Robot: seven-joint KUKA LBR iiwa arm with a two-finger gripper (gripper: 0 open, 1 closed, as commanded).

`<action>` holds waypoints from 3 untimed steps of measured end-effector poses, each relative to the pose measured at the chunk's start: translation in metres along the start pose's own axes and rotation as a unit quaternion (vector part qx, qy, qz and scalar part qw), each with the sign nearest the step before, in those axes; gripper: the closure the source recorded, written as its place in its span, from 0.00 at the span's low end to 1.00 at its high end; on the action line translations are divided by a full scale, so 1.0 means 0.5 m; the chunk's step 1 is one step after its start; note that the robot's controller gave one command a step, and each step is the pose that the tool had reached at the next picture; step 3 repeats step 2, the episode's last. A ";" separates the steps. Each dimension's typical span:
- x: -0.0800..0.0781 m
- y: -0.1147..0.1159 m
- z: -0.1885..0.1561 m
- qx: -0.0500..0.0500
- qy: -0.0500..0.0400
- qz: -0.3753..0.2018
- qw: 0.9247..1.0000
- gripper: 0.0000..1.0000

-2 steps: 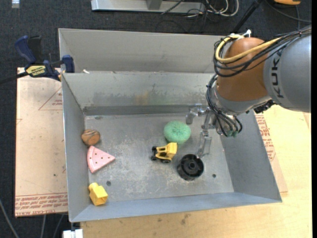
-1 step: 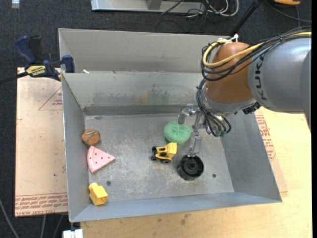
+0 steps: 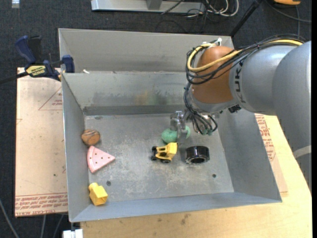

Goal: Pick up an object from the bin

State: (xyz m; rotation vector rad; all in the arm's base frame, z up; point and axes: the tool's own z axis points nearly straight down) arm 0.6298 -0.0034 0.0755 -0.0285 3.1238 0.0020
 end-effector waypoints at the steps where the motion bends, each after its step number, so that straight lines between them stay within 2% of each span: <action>1: 0.000 0.000 0.000 0.000 0.000 0.000 1.000 1.00; 2: -0.011 -0.037 -0.398 0.000 0.008 0.021 1.000 1.00; 3: -0.011 -0.037 -0.398 0.000 0.008 0.021 1.000 1.00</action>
Offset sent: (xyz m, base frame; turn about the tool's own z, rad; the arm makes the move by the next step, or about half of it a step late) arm 0.0024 -0.0222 0.2215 0.0493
